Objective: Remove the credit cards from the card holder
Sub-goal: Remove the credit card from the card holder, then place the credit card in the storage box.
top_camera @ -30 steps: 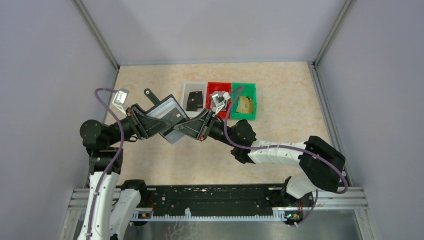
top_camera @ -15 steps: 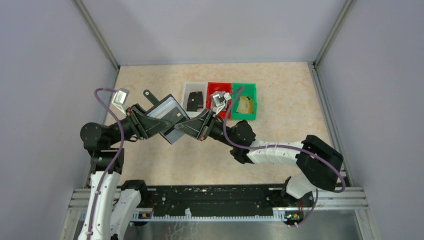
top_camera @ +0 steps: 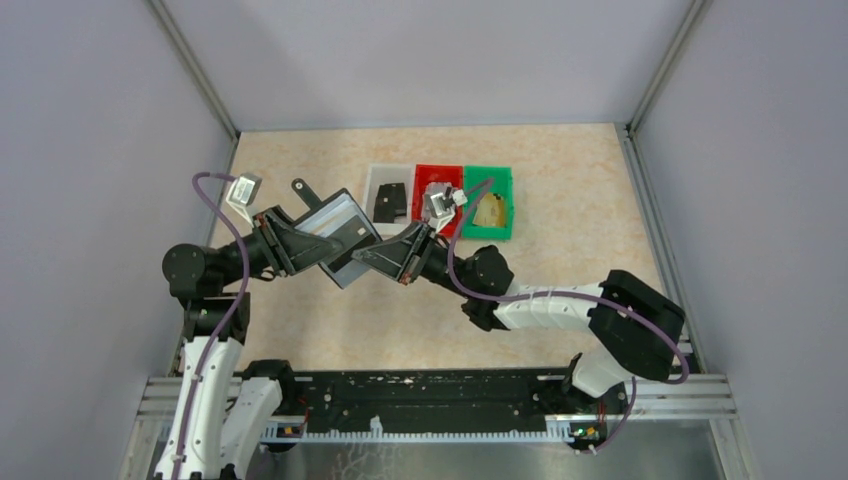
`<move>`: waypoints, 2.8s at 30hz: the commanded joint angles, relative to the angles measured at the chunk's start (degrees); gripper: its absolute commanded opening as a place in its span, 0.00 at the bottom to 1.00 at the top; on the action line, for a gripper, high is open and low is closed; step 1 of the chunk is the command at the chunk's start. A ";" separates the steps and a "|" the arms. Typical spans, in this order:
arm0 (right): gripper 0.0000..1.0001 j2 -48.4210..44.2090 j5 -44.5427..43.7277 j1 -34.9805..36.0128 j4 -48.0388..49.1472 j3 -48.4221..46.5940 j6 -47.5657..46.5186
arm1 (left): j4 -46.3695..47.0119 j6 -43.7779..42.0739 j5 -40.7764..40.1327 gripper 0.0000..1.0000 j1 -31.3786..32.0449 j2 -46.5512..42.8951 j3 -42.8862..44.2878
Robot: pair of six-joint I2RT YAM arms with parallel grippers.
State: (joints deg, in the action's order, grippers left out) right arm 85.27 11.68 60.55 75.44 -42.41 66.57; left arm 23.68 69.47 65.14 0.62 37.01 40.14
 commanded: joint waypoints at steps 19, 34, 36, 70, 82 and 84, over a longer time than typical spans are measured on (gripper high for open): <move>0.29 2.34 -2.80 0.72 7.33 0.07 1.38 | 3.79 -0.48 0.36 0.05 0.34 -1.21 1.61; 0.29 2.10 -0.81 -0.57 9.55 -2.61 2.78 | -6.16 -10.99 -0.61 0.05 0.34 -2.39 2.93; 0.29 1.96 -0.89 -0.57 9.25 -2.43 2.48 | -7.53 -11.94 -0.86 0.05 0.36 -2.43 3.31; 0.00 2.98 2.80 -0.23 12.13 6.31 -2.03 | 6.94 0.48 -4.15 0.22 0.29 -0.80 0.12; 0.00 -20.35 15.62 -12.57 -21.01 13.79 -7.06 | -4.88 -13.37 -3.91 0.13 0.17 -0.67 5.27; 0.00 -25.99 17.26 -16.07 -34.46 11.67 -12.22 | -6.08 -14.90 -3.58 0.13 0.17 -0.69 5.87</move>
State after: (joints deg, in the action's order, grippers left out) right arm 70.04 23.86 49.19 63.77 -27.62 62.87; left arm 19.57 59.81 62.08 0.64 36.86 42.57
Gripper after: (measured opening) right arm 0.005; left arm 0.276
